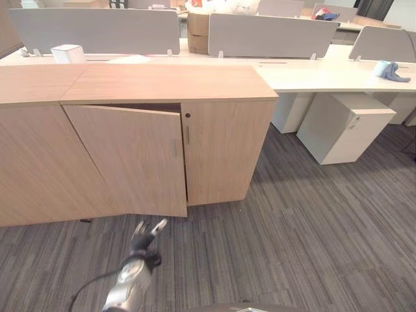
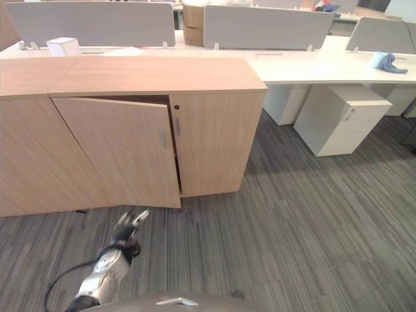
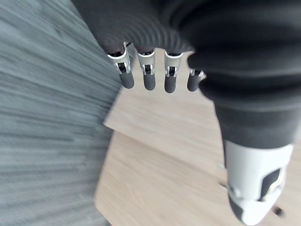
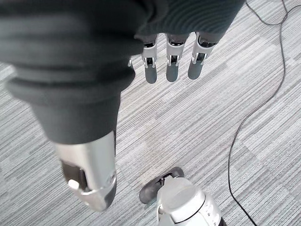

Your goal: Put the empty folder in the office cabinet

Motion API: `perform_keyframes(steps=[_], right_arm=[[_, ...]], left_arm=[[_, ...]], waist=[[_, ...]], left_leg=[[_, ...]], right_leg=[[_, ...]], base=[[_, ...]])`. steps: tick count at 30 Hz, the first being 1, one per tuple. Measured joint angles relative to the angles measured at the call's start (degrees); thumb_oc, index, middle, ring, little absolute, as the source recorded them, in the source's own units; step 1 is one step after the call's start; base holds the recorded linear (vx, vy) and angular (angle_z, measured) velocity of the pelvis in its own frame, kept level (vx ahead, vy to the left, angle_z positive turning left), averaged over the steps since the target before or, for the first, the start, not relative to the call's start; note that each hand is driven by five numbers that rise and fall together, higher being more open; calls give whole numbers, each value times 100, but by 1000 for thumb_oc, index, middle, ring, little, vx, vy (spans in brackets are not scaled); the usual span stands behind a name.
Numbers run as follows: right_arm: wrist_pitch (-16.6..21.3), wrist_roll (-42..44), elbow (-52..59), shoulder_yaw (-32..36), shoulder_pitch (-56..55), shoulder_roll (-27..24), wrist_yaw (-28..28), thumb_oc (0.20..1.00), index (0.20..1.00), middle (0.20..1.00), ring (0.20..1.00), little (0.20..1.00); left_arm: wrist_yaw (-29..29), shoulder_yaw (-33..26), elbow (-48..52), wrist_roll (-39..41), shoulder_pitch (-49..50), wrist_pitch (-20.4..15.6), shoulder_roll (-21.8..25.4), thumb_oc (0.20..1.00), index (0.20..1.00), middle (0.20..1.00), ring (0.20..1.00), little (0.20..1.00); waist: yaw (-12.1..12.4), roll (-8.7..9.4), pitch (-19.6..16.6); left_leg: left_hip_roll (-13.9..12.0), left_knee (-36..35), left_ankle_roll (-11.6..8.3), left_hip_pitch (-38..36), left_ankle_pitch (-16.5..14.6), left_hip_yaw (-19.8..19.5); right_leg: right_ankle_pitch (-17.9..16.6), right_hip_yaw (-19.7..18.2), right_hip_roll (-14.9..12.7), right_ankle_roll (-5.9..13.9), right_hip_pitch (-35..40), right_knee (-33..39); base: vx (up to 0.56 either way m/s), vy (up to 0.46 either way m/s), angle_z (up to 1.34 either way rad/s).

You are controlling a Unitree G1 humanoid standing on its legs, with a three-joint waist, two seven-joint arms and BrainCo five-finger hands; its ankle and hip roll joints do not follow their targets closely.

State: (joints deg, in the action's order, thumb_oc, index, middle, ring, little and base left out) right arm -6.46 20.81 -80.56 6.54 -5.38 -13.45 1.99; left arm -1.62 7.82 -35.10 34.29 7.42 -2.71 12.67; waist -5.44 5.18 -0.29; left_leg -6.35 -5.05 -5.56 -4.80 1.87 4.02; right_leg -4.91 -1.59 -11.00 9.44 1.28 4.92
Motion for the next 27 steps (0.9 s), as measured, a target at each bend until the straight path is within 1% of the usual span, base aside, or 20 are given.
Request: perform_keyframes(steps=[2, 3, 5, 6, 7, 8, 9, 10, 12, 14, 19, 27], right_arm=[[-4, 4, 3, -1, 98, 22, -36, 1000, 1000, 1000, 1000, 1000], [10, 6, 10, -4, 142, 36, -44, 1000, 1000, 1000, 1000, 1000], [20, 23, 18, -15, 361, 82, -112, 1000, 1000, 1000, 1000, 1000], [29, 77, 25, -43, 544, 147, -163, 1000, 1000, 1000, 1000, 1000], [39, 91, 42, -51, 639, 206, -161, 1000, 1000, 1000, 1000, 1000], [61, 185, 81, -157, 713, 279, -160, 1000, 1000, 1000, 1000, 1000], [89, 232, 113, -166, 730, 321, -160, 1000, 1000, 1000, 1000, 1000], [116, 295, 112, -233, 737, 396, -155, 1000, 1000, 1000, 1000, 1000], [119, 293, 112, -335, 707, 462, -144, 1000, 1000, 1000, 1000, 1000], [116, 238, 110, -634, 694, 470, -142, 1000, 1000, 1000, 1000, 1000], [96, 0, 107, -637, 563, 450, -146, 1000, 1000, 1000, 1000, 1000], [89, -1, 103, -663, 548, 451, -147, 1000, 1000, 1000, 1000, 1000]], left_arm=[[-4, -151, -1029, -312, -39, 50, -37, 1000, 1000, 1000, 1000, 1000], [-35, -178, -1519, -478, -5, 194, -29, 1000, 1000, 1000, 1000, 1000], [14, -249, -2749, -1011, 34, 214, -115, 1000, 1000, 1000, 1000, 1000], [12, -441, -4186, -1413, -300, 247, -244, 1000, 1000, 1000, 1000, 1000], [-6, -545, -4578, -1559, -294, 380, -297, 1000, 1000, 1000, 1000, 1000], [11, -590, -4676, -1736, -176, 436, -337, 1000, 1000, 1000, 1000, 1000], [8, -679, -4816, -1803, -110, 410, -366, 1000, 1000, 1000, 1000, 1000], [4, -915, -4820, -1827, -30, 470, -431, 1000, 1000, 1000, 1000, 1000], [23, -915, -4794, -1826, 33, 479, -502, 1000, 1000, 1000, 1000, 1000], [75, -914, -4733, -1822, 114, 467, -527, 1000, 1000, 1000, 1000, 1000], [80, -874, -4583, -1785, 119, 473, -526, 1000, 1000, 1000, 1000, 1000], [67, -773, -4569, -1775, 43, 465, -510, 1000, 1000, 1000, 1000, 1000]], waist=[[-8, -45, 4], [-13, -66, 19], [15, -111, 27], [-1, -170, -16], [-12, -198, -28], [-3, -234, -33], [24, -254, -47], [126, -306, -96], [269, -329, -122], [413, -370, -165], [447, -345, -221], [426, -273, -303]], left_leg=[[0, 2, -11, -27, 5, -18], [8, 3, -12, -60, 6, -32], [37, 3, -17, -62, 4, -81], [55, 1, -16, -63, -2, -94], [65, 1, -16, -56, -9, -92], [69, 0, -23, -47, -43, -88], [75, 0, 11, -50, -65, -93], [91, 1, 14, -63, -68, -112], [114, 0, -5, -63, -86, -154], [129, 0, -5, -40, -87, -188], [137, 1, 27, 28, -64, -337], [155, 0, 28, 31, 6, -412]], right_leg=[[-11, 63, -7, 2, 44, -10], [-11, 73, -9, 0, 57, -22], [-9, 100, -33, -7, 80, -24], [-2, 117, -54, -16, 91, -24], [0, 121, -66, -17, 96, -23], [21, 147, -80, -18, 107, -23], [48, 161, -91, -44, 119, -22], [77, 190, -113, -61, 154, -22], [125, 232, -143, -41, 176, -20], [142, 308, -169, -19, 207, -15], [157, 539, -202, -6, 287, -1], [164, 603, -219, -24, 340, -10]], base=[[10, 11, 8], [10, 31, 11], [14, 37, 10], [19, 30, 4], [42, 38, 2], [36, 26, 3], [38, 24, 8], [10, 15, 12], [9, 23, 17], [8, 19, 20], [-7, -5, 24], [-3, -4, 3]])
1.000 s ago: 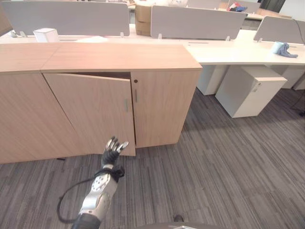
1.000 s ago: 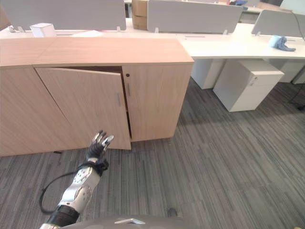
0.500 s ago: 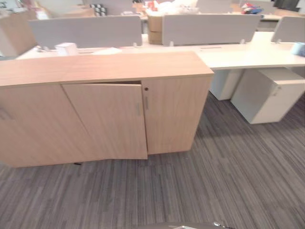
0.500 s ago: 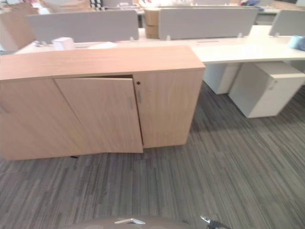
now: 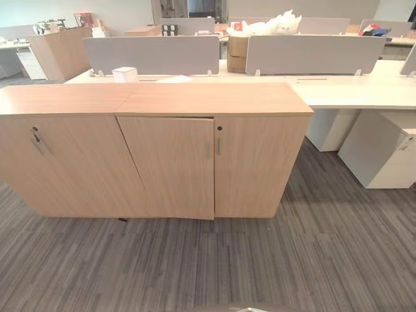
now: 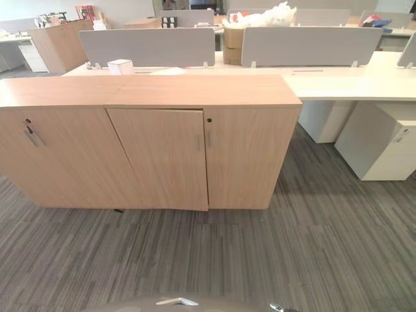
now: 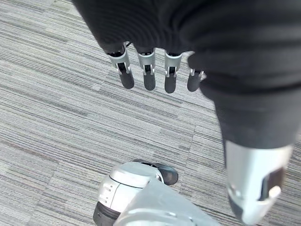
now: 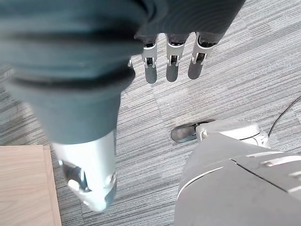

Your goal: Put the empty folder in the office cabinet

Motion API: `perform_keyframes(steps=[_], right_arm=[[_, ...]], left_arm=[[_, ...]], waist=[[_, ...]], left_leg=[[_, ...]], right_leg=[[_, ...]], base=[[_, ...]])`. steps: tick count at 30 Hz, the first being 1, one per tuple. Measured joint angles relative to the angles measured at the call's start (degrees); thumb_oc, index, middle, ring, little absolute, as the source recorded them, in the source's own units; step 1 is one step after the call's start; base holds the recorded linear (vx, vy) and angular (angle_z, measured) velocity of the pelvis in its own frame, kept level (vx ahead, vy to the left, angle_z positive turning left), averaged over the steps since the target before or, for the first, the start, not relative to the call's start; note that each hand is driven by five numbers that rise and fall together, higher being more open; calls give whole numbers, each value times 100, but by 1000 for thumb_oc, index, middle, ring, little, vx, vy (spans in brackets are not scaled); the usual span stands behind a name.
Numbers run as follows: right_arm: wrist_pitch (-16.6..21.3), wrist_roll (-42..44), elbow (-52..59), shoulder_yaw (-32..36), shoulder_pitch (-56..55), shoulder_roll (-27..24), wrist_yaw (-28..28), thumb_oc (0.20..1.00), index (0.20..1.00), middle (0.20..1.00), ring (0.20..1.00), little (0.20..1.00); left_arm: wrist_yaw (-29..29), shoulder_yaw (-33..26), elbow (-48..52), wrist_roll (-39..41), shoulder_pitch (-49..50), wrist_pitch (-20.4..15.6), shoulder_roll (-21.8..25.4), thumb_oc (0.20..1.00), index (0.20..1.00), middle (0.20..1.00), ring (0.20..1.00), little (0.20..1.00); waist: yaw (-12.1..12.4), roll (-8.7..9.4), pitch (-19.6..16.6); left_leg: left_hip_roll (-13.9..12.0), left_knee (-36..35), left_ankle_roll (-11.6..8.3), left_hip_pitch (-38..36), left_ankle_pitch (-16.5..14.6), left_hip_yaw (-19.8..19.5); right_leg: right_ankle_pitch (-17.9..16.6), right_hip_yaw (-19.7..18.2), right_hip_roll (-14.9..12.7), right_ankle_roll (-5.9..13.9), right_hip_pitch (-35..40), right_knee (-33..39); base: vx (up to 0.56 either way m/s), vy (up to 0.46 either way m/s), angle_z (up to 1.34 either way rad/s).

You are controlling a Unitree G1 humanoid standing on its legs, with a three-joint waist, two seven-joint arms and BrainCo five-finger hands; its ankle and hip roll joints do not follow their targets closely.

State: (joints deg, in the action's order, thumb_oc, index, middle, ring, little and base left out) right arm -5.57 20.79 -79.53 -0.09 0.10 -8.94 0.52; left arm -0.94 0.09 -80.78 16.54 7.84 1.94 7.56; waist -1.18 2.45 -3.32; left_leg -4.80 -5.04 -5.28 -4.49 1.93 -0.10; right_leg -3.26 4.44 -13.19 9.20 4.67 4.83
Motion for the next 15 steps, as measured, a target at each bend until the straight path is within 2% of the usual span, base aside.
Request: perform_keyframes(steps=[15], right_arm=[[-69, 2, 6, 0, -5, -1, -17, 1000, 1000, 1000, 1000, 1000]], left_arm=[[-84, 50, 51, -12, -133, -18, 24, 1000, 1000, 1000, 1000, 1000]], waist=[[2, -35, -9]], left_leg=[[-2, 0, -4, -1, 0, -72]], right_leg=[[27, 100, -2, -3, 46, 0]], base=[[0, -2, 3]])
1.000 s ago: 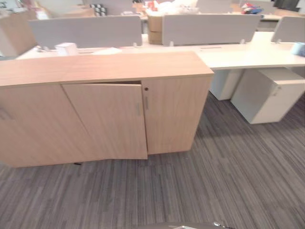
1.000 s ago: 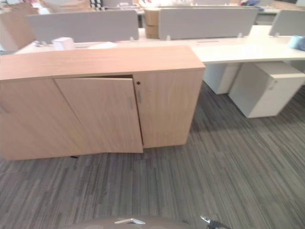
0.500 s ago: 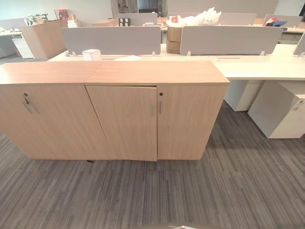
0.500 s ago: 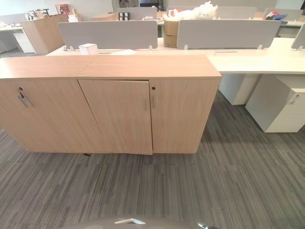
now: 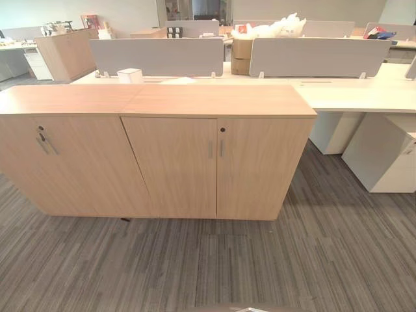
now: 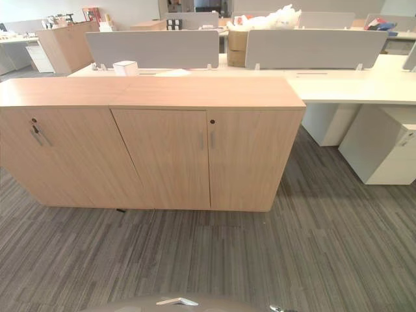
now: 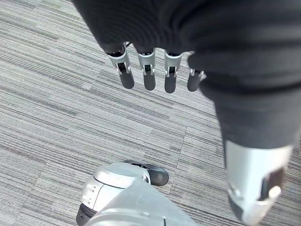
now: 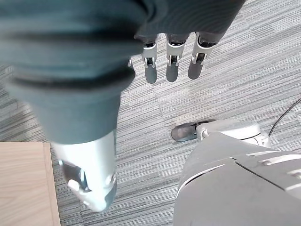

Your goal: Put the empty folder in the office cabinet

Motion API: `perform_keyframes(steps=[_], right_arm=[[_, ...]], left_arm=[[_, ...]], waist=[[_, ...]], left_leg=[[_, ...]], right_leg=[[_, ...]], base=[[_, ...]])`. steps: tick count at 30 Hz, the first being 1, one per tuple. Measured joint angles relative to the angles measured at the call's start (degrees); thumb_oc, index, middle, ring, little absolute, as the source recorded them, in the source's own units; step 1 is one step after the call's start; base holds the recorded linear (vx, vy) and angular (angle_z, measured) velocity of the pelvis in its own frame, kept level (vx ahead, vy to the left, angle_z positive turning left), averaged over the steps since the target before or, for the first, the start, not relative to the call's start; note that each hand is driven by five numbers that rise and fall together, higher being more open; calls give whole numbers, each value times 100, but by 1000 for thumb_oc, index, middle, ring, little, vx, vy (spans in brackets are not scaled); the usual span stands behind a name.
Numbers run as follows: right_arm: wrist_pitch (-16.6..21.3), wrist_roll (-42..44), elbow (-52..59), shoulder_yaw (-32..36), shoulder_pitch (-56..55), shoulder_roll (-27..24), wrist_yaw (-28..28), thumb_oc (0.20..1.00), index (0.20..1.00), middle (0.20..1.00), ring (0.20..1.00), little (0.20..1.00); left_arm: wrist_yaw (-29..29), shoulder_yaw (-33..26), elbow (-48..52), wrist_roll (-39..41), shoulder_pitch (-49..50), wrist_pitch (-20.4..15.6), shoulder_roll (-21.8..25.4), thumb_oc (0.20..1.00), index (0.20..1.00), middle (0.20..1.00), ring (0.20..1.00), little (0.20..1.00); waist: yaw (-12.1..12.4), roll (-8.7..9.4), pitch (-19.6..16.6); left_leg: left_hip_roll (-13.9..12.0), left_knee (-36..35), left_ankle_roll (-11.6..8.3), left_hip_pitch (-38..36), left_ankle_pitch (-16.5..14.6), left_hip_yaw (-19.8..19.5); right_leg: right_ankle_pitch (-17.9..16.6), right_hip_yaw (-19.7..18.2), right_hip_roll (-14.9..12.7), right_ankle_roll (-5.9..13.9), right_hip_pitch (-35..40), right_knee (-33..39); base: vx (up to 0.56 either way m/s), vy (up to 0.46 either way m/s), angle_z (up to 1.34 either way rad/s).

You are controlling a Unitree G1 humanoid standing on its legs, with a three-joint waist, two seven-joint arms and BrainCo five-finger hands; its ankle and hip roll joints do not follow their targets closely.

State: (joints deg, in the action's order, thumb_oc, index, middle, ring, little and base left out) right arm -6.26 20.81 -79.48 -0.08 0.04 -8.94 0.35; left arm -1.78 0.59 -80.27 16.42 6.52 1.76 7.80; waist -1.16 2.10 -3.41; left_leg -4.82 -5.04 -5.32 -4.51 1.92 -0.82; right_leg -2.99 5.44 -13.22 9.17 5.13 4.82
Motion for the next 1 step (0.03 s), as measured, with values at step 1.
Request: perform_keyframes(steps=[1], right_arm=[[0, 0, 0, 0, 0, 0, -5, 1000, 1000, 1000, 1000, 1000]], left_arm=[[-13, 0, 0, -9, 0, -1, 0, 1000, 1000, 1000, 1000, 1000]], waist=[[1, 0, 0]], left_leg=[[0, 0, 0, 0, 0, 0]], right_leg=[[17, 0, 0, 24, 0, 0]], base=[[0, 0, 0]])
